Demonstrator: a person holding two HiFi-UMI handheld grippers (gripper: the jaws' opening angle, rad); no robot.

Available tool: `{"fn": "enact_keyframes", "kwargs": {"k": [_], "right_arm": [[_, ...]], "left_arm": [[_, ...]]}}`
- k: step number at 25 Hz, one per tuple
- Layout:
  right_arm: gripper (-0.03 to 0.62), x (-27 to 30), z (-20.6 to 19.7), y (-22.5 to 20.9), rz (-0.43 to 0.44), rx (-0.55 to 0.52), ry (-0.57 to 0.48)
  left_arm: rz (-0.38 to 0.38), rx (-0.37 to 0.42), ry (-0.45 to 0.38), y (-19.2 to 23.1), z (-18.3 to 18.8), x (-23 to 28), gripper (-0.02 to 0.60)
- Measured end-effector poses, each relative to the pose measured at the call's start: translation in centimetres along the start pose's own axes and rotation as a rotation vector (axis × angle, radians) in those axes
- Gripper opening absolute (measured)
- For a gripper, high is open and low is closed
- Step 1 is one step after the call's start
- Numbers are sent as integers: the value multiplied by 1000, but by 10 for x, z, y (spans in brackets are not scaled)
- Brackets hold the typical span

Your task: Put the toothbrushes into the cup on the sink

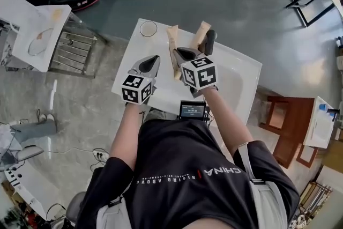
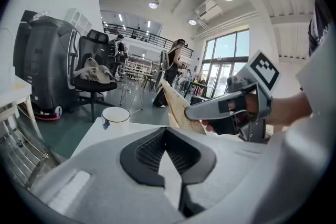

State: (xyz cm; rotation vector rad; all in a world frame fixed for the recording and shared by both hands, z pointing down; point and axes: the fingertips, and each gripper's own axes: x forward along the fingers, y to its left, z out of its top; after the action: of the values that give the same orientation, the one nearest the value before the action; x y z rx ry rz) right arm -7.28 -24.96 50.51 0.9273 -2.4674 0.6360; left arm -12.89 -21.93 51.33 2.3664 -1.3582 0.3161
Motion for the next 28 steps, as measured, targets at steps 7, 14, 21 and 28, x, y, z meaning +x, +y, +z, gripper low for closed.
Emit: {"fn": "enact_keyframes", "kwargs": {"k": [7, 14, 21, 28], "right_arm": [[26, -13, -2, 12, 20, -37, -2], [25, 4, 34, 14, 25, -67, -47], [25, 49, 84, 14, 11, -108, -102], [25, 95, 126, 11, -15, -122, -175]], "left_arm": [[18, -6, -19, -6, -1, -13, 6], [20, 23, -50, 14, 24, -7, 6], [24, 46, -85, 61, 61, 7, 6], [11, 62, -98, 98, 84, 27, 6]]}}
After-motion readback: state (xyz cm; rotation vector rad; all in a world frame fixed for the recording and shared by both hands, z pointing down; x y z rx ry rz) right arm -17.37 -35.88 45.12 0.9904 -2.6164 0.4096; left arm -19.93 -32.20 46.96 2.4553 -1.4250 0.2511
